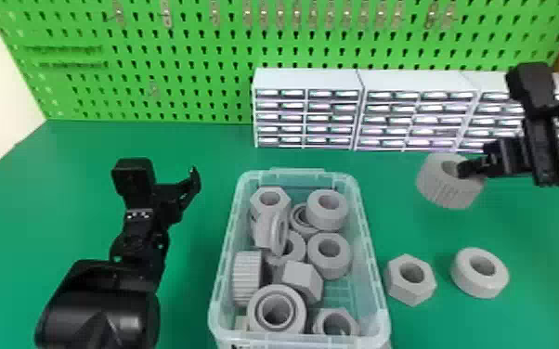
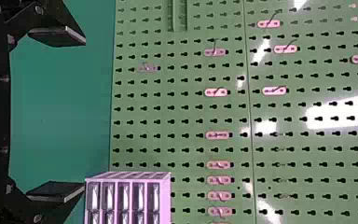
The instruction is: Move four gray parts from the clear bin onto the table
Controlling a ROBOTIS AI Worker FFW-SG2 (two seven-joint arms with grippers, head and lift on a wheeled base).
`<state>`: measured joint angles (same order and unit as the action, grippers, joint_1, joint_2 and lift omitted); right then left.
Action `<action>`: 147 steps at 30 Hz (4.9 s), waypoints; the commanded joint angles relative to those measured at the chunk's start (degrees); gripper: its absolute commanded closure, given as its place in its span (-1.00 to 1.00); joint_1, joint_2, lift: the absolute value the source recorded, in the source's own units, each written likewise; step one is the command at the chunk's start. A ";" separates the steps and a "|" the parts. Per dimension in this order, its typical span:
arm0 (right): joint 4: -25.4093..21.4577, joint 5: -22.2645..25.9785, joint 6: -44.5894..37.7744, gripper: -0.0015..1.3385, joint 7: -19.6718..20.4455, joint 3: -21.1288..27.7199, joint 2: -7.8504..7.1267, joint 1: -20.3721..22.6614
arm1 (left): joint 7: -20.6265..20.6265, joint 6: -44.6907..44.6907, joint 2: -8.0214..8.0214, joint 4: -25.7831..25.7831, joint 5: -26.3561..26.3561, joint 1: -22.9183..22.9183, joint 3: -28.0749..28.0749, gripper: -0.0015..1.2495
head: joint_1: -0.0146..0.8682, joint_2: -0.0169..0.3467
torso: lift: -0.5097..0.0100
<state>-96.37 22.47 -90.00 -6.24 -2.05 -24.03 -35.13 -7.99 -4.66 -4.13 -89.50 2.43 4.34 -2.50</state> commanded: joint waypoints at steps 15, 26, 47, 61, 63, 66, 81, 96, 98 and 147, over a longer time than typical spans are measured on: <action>8.13 -1.91 1.58 0.43 -0.09 2.84 1.80 4.19 | 0.00 0.00 0.00 0.03 0.20 -0.12 -0.05 -0.71 | 0.60 -0.51 | 0.76; 11.91 -3.66 9.32 0.43 -0.09 4.77 3.82 5.95 | 0.00 0.00 0.00 0.03 0.38 -0.38 -0.14 -0.71 | 0.60 -0.51 | 0.76; 21.40 -15.97 22.76 0.43 -10.46 4.51 7.60 4.80 | 0.00 0.00 0.00 0.12 0.73 -0.38 -0.05 -0.71 | 0.60 -0.51 | 0.76; 27.99 -28.98 24.87 0.44 -19.08 1.96 10.41 2.96 | 0.00 0.00 0.00 0.03 0.73 -0.29 -0.05 -0.71 | 0.60 -0.51 | 0.76; 28.78 -28.98 25.05 0.43 -19.08 1.43 10.50 2.87 | 0.00 0.00 0.00 0.03 0.73 -0.29 -0.05 -0.71 | 0.60 -0.51 | 0.76; 29.57 -28.98 25.22 0.44 -19.16 0.99 10.58 2.61 | 0.00 0.00 0.00 0.03 0.73 -0.29 -0.05 -0.71 | 0.60 -0.51 | 0.76; 30.45 -29.77 25.40 0.43 -19.16 0.20 10.67 2.52 | 0.00 0.00 0.00 0.12 0.73 -0.21 0.04 -0.71 | 0.60 -0.51 | 0.76; 33.00 -30.12 27.24 0.43 -19.25 0.46 10.58 2.87 | 0.00 0.00 0.00 0.12 0.82 -0.12 0.04 -0.71 | 0.60 -0.51 | 0.76; 33.09 -30.21 27.24 0.43 -19.25 0.11 10.58 2.87 | 0.00 0.00 0.00 0.12 0.82 -0.12 0.04 -0.71 | 0.60 -0.51 | 0.76; 14.46 -31.97 11.34 -0.18 -24.26 -3.93 11.02 1.20 | 0.00 0.35 0.00 0.20 1.17 -0.47 0.22 -0.71 | 0.60 -0.51 | 0.76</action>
<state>-78.48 -10.14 -75.93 -30.26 -5.18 -13.01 -33.60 -7.99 -4.36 -4.13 -89.30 3.57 3.87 -2.28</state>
